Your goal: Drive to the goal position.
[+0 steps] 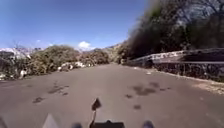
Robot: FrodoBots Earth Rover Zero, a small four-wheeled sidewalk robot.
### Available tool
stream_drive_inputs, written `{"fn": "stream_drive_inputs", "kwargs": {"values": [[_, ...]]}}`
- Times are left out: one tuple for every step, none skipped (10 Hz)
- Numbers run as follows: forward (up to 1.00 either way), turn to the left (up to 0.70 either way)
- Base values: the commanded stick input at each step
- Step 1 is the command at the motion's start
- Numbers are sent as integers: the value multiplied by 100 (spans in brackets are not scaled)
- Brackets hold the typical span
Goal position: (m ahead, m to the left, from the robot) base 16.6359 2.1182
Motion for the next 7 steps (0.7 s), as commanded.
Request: {"fn": "stream_drive_inputs", "kwargs": {"values": [[50,0],[50,0],[50,0],[50,0],[50,0],[50,0],[50,0]]}}
